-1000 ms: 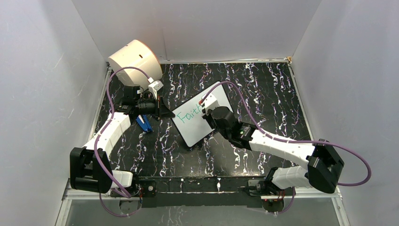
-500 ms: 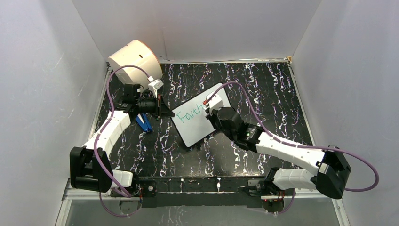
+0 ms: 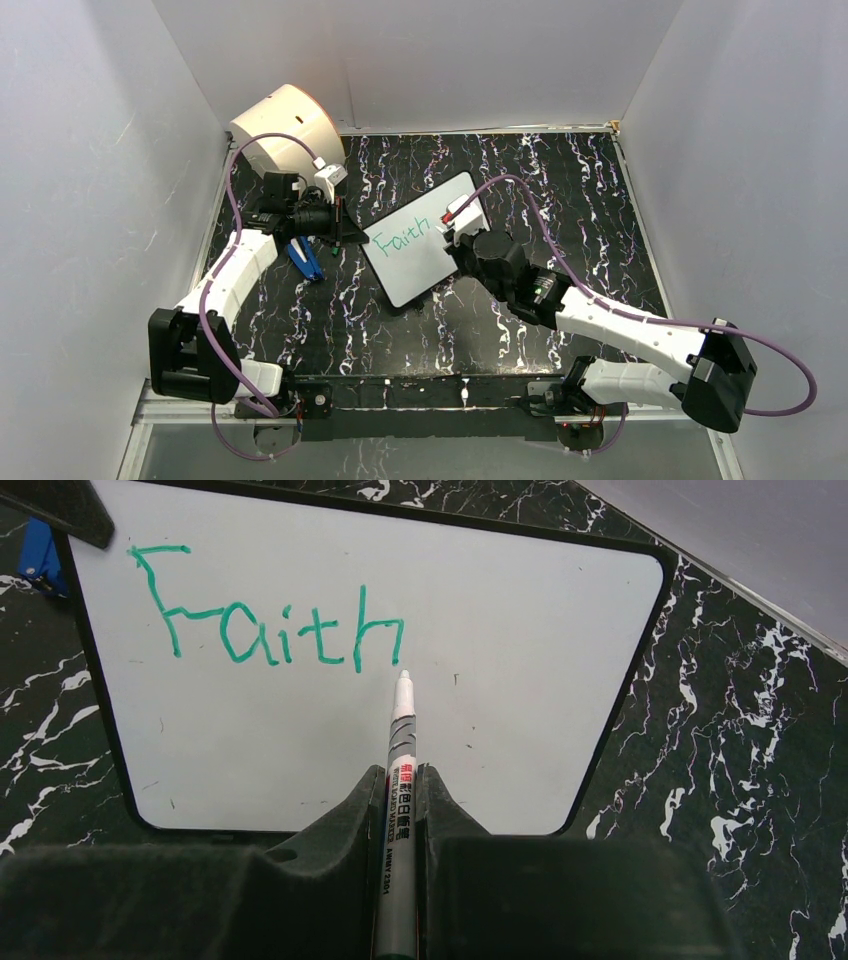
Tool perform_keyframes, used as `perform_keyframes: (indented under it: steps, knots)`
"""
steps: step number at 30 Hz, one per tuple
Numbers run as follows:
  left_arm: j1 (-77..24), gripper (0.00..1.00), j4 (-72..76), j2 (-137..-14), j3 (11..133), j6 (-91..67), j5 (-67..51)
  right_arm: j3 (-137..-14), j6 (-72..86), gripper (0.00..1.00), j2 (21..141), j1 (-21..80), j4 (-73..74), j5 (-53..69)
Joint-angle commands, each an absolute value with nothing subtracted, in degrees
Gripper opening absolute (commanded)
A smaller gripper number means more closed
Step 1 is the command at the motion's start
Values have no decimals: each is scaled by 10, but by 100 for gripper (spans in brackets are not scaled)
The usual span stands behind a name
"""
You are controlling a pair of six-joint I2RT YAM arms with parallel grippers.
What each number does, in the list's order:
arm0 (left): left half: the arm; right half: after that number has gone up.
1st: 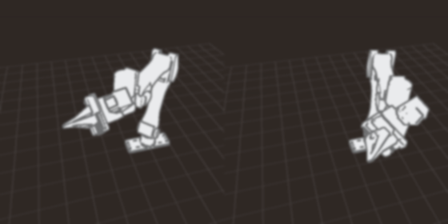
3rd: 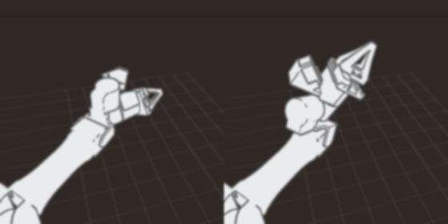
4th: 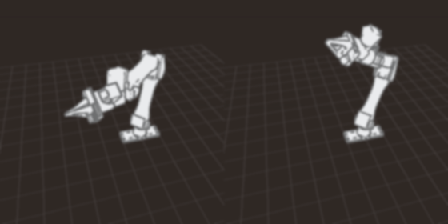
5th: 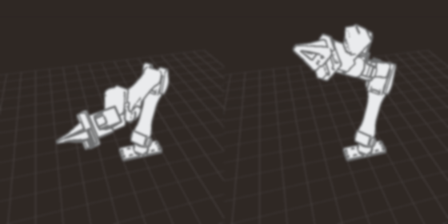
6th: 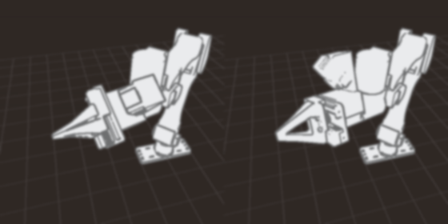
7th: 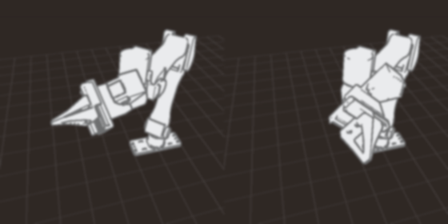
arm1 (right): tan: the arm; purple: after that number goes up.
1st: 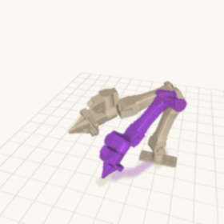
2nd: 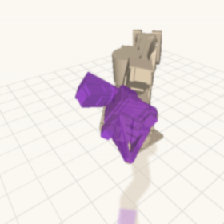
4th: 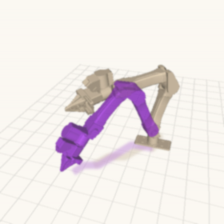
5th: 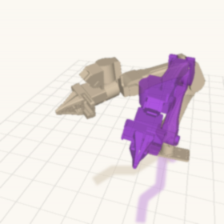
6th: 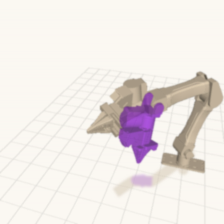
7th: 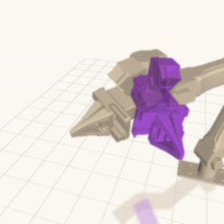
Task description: Write a sentence on the whiteboard
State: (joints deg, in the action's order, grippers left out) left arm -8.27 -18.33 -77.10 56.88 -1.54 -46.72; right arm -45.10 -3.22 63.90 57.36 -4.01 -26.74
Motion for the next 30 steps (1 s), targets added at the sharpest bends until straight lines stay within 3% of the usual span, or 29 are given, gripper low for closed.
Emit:
perform_keyframes:
  steps: [1,16,30]
  knots:
    - [-76,5,-205,-752,574,5,-391,-450,-31,0,620,571,-59,-258]
    - [-76,32,-122,-647,477,-148,-388,-448,-28,0,618,572,-69,-243]
    - [-84,37,111,-541,282,-359,-364,-421,-31,0,604,572,-119,-236]
